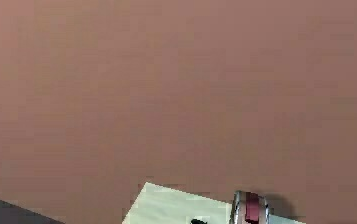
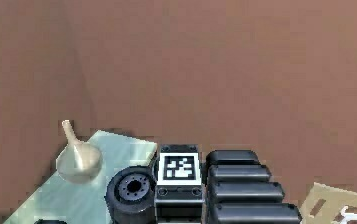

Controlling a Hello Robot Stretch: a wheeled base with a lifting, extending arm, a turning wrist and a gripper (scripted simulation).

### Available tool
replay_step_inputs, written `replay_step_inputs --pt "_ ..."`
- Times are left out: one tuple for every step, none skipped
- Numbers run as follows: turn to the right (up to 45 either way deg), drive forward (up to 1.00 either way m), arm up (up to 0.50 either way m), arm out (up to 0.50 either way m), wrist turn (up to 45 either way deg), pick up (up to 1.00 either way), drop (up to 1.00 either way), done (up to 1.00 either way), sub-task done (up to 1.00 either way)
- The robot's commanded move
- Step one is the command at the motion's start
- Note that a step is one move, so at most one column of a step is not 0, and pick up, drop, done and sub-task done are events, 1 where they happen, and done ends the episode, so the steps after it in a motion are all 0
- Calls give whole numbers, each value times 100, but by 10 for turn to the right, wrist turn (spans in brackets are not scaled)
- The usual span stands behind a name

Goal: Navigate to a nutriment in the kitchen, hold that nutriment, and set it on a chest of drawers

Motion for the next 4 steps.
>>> replay_step_inputs --pt "120 0 0 0 0 0 0 0 0" --pt "-450 0 0 0 0 0 0 0 0" --pt "-60 0 0 0 0 0 0 0 0" --pt "0 0 0 16 0 0 0 0 0"
